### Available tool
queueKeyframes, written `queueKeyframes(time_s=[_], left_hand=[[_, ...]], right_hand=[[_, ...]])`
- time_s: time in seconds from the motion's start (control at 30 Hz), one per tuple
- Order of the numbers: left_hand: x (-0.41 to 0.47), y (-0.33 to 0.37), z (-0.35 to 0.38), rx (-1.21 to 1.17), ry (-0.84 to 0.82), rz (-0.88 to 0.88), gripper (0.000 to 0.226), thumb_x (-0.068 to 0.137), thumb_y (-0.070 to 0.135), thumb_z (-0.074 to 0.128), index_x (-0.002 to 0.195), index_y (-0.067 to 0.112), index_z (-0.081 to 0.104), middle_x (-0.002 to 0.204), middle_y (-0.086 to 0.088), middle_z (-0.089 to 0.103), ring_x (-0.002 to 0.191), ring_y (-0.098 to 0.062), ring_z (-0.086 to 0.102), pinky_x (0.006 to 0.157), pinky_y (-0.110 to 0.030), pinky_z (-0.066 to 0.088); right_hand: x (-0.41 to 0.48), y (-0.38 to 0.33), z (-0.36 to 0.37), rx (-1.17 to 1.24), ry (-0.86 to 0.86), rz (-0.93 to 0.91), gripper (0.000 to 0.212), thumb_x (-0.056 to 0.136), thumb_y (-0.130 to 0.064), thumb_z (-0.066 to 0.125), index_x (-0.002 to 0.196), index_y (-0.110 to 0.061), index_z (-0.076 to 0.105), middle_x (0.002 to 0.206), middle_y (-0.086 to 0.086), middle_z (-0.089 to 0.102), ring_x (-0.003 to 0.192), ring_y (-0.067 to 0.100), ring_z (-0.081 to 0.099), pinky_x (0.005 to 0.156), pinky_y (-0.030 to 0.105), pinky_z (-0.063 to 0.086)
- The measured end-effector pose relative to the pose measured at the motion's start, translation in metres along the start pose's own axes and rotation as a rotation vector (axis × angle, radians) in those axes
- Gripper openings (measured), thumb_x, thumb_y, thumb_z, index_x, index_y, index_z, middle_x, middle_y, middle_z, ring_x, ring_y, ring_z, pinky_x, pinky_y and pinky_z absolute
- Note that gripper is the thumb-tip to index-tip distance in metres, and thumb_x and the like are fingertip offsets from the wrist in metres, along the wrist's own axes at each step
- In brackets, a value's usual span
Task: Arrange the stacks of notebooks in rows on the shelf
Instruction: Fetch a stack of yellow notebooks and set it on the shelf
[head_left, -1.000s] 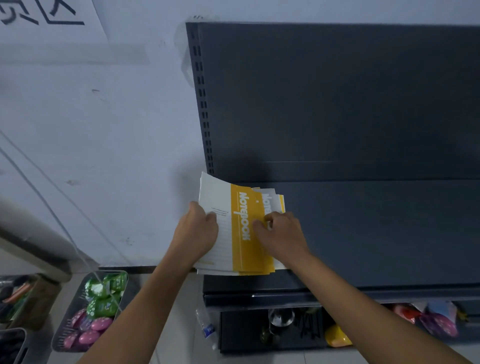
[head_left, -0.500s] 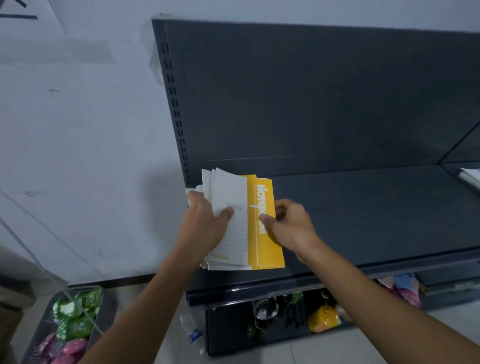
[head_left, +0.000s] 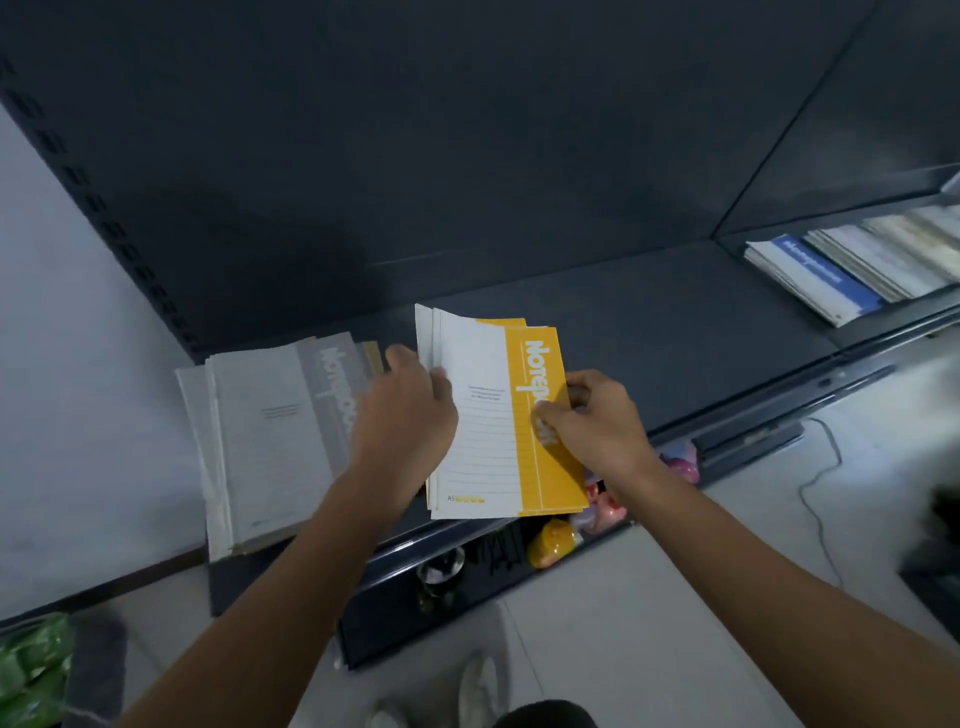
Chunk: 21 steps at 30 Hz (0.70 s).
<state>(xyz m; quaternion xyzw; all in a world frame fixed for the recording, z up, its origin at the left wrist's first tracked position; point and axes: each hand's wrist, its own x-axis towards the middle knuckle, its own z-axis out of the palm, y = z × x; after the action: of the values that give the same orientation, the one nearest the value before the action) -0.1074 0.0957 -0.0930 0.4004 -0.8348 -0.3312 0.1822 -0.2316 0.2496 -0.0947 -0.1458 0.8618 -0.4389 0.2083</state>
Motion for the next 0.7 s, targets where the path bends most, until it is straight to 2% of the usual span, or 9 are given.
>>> queueKeyframes(time_s=[0.1, 0.17, 0.27, 0.37, 0.53, 0.7], left_hand=[[0.001, 0.031, 0.022, 0.063, -0.041, 0.087, 0.018, 0.102, 0.032, 0.046, 0.099, 0.018, 0.035, 0.077, 0.005, 0.048, 0.059, -0.008, 0.039, 0.057, -0.031, 0.031], [-0.002, 0.055, 0.039, 0.112, -0.052, 0.137, 0.019, 0.100, 0.033, 0.049, 0.099, 0.019, 0.036, 0.078, 0.007, 0.046, 0.059, -0.004, 0.034, 0.064, -0.032, 0.031], [-0.003, 0.098, 0.069, 0.111, -0.101, 0.182, 0.021, 0.098, 0.035, 0.051, 0.106, 0.015, 0.046, 0.087, 0.003, 0.053, 0.065, -0.011, 0.040, 0.068, -0.034, 0.033], [-0.006, 0.149, 0.104, 0.101, -0.127, 0.228, 0.027, 0.098, 0.035, 0.053, 0.113, 0.014, 0.050, 0.093, 0.000, 0.057, 0.073, -0.015, 0.046, 0.070, -0.034, 0.035], [-0.019, 0.230, 0.175, 0.105, -0.151, 0.296, 0.030, 0.097, 0.038, 0.053, 0.118, 0.016, 0.051, 0.101, 0.002, 0.063, 0.082, -0.017, 0.058, 0.068, -0.034, 0.044], [-0.033, 0.306, 0.235, 0.116, -0.224, 0.327, 0.027, 0.095, 0.041, 0.053, 0.112, 0.020, 0.051, 0.098, 0.004, 0.063, 0.084, -0.019, 0.062, 0.071, -0.039, 0.055]], right_hand=[[0.006, 0.015, -0.033, -0.028, 0.070, -0.026, 0.017, 0.089, -0.029, 0.072, 0.093, -0.033, 0.056, 0.091, -0.017, 0.068, 0.084, 0.004, 0.066, 0.064, 0.022, 0.050], [0.009, 0.024, -0.059, -0.075, 0.134, -0.035, 0.019, 0.088, -0.035, 0.072, 0.096, -0.032, 0.055, 0.087, -0.020, 0.064, 0.080, 0.002, 0.064, 0.059, 0.020, 0.046], [0.015, 0.039, -0.104, -0.141, 0.214, -0.024, 0.029, 0.088, -0.041, 0.070, 0.108, -0.027, 0.054, 0.092, -0.015, 0.064, 0.087, 0.013, 0.064, 0.072, 0.035, 0.054], [0.025, 0.061, -0.157, -0.171, 0.271, -0.015, 0.034, 0.087, -0.044, 0.068, 0.112, -0.025, 0.057, 0.100, -0.006, 0.070, 0.093, 0.021, 0.065, 0.080, 0.041, 0.055], [0.049, 0.112, -0.246, -0.169, 0.337, 0.007, 0.033, 0.087, -0.047, 0.067, 0.109, -0.025, 0.055, 0.095, -0.004, 0.068, 0.091, 0.023, 0.065, 0.079, 0.044, 0.055], [0.067, 0.161, -0.325, -0.139, 0.385, 0.054, 0.031, 0.087, -0.045, 0.069, 0.108, -0.026, 0.056, 0.098, -0.007, 0.067, 0.092, 0.020, 0.063, 0.080, 0.041, 0.054]])
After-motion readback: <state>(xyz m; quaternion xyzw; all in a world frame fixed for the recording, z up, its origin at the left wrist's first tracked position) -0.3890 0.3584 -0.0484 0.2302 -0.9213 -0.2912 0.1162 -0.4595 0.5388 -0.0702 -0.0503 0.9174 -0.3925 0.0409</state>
